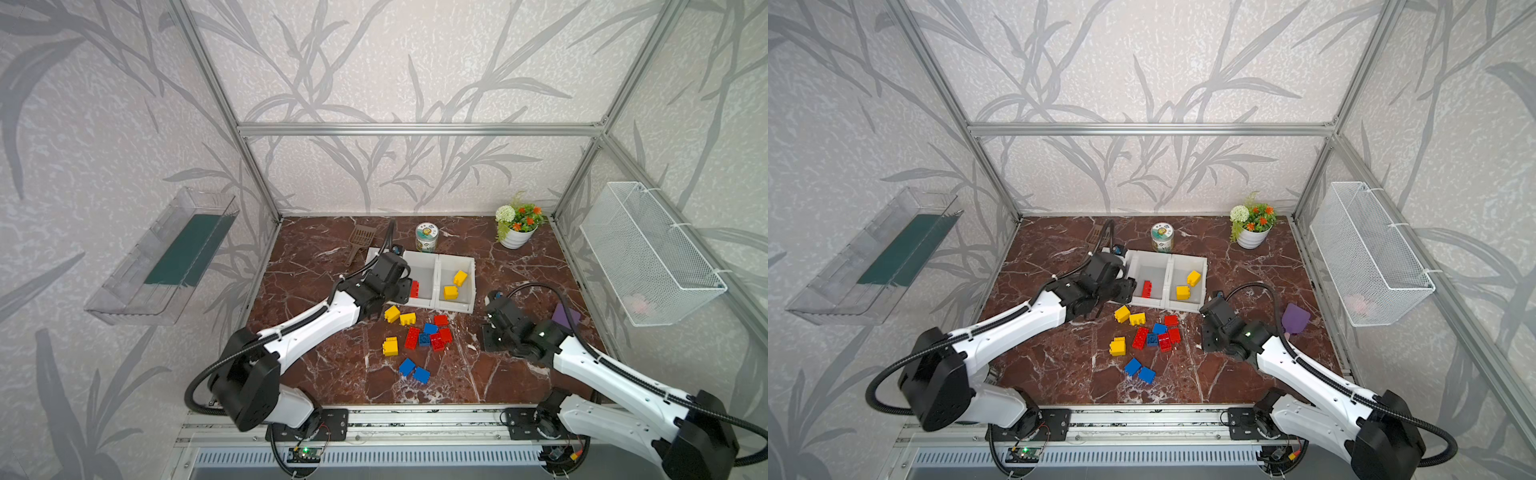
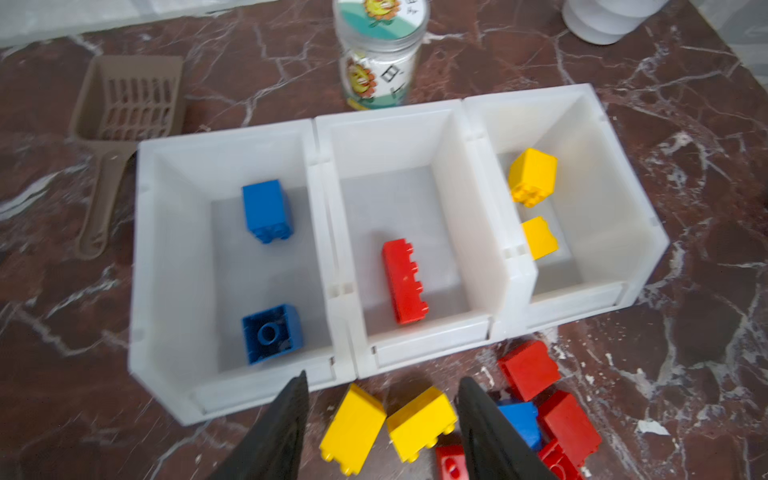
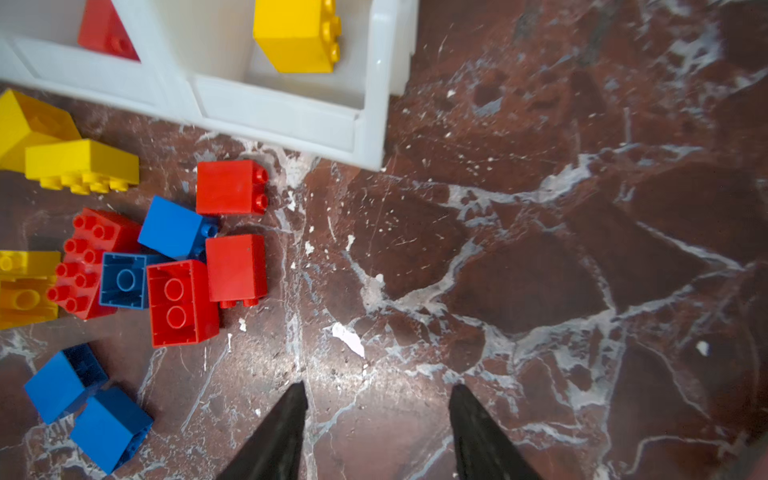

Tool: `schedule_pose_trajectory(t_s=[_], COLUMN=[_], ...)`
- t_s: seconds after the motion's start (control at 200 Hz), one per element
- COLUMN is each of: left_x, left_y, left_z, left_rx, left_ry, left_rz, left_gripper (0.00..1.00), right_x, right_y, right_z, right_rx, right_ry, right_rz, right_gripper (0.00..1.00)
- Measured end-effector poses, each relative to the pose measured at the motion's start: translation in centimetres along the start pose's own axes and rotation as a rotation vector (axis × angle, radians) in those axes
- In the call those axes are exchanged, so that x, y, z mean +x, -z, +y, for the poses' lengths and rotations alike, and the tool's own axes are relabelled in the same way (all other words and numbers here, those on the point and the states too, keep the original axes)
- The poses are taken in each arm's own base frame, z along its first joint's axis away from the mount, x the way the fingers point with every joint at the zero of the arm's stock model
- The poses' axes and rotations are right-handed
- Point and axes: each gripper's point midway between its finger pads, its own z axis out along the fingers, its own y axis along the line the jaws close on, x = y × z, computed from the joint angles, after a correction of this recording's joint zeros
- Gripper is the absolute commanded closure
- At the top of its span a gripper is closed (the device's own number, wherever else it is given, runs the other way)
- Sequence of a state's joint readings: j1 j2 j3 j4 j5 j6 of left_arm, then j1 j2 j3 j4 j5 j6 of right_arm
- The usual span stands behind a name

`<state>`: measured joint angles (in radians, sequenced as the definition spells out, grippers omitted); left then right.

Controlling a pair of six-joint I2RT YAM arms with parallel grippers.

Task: Sort the legos into containers by color
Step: 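Draw the left gripper back while the right gripper moves over the pile, then lower the right gripper and grasp a red brick from the pile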

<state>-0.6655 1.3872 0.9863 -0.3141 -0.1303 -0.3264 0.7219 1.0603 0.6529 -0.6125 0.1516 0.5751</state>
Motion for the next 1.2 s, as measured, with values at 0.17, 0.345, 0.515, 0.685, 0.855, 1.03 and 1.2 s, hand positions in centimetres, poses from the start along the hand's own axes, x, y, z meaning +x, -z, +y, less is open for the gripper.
schedule_pose_trajectory(t_s=[0.17,0.345,0.515,0.685,0.855,1.03,1.2], left_x=[2.7,5.8,7.1,6.8,7.4,7.9,7.9], left_y=[1.9,3.0,3.8,4.3,4.2,4.2,4.3], left_z=[2.7,4.4,5.3,5.4,5.6,5.7,5.7], left_rx=[-0.045,-0.064,-0.073,-0.070,-0.073,-0.076,-0.075], left_ry=[0.070,0.149,0.187,0.202,0.213,0.216,0.218], left_rz=[-0.016,-0.022,-0.035,-0.055,-0.047,-0.039,-0.042], left_gripper=[0.38,0.37,0.36,0.36,0.36,0.36,0.36], right_x=[0.2,0.6,1.2,1.2,1.3,1.5,1.7], right_y=[-1.3,-2.4,-3.6,-4.5,-5.2,-5.7,-5.8], right_z=[3.2,6.7,8.3,9.8,11.2,11.3,11.3], right_rx=[-0.027,-0.055,-0.052,-0.053,-0.056,-0.046,-0.040], right_ry=[0.079,0.151,0.179,0.195,0.217,0.222,0.209], right_rz=[0.058,0.087,0.119,0.133,0.145,0.158,0.164], right_gripper=[0.44,0.47,0.49,0.51,0.54,0.56,0.57])
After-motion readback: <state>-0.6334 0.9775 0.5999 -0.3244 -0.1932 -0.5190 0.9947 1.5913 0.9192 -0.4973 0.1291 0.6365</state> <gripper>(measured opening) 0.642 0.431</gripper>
